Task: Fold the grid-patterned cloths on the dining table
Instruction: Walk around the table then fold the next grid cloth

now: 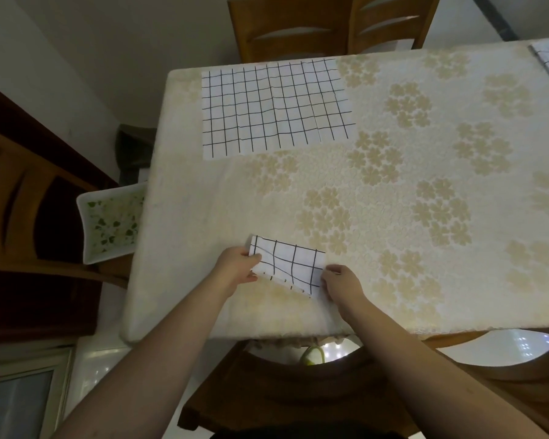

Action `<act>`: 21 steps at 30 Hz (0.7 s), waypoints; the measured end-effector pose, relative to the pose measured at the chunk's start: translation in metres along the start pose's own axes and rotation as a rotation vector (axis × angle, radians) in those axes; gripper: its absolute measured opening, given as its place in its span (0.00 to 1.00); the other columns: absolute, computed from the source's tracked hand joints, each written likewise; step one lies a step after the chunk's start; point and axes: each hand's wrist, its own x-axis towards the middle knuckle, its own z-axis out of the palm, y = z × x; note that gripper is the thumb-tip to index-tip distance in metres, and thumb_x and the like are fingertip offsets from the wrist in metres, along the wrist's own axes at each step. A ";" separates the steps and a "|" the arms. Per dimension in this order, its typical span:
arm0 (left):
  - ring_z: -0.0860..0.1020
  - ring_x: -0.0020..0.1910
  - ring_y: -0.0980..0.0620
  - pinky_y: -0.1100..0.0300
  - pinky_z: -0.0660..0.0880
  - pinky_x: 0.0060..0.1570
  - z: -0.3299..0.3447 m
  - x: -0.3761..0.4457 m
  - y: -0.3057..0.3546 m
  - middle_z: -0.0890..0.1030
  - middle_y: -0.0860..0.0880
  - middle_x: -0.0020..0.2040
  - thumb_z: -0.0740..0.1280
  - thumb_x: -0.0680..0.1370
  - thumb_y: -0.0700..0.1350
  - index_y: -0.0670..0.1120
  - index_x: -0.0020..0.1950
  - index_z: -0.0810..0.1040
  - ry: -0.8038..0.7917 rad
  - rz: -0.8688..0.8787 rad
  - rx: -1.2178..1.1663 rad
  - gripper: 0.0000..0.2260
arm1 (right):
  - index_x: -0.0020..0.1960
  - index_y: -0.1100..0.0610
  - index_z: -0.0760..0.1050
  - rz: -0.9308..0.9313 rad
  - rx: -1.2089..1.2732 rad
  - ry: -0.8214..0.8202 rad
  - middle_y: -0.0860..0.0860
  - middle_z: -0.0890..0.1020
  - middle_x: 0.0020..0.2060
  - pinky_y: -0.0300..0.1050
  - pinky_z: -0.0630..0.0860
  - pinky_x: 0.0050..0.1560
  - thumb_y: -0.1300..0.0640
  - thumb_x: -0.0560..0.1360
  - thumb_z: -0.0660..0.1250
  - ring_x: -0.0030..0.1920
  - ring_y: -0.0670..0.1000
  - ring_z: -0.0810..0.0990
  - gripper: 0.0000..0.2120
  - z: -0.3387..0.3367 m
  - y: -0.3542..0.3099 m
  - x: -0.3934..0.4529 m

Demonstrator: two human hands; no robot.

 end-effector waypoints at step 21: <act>0.82 0.53 0.49 0.58 0.79 0.48 -0.045 -0.018 -0.066 0.82 0.45 0.58 0.67 0.79 0.46 0.44 0.65 0.75 -0.174 -0.076 -0.012 0.15 | 0.48 0.59 0.82 0.035 0.393 -0.412 0.60 0.81 0.42 0.45 0.70 0.37 0.58 0.76 0.69 0.40 0.56 0.75 0.05 -0.002 -0.001 -0.016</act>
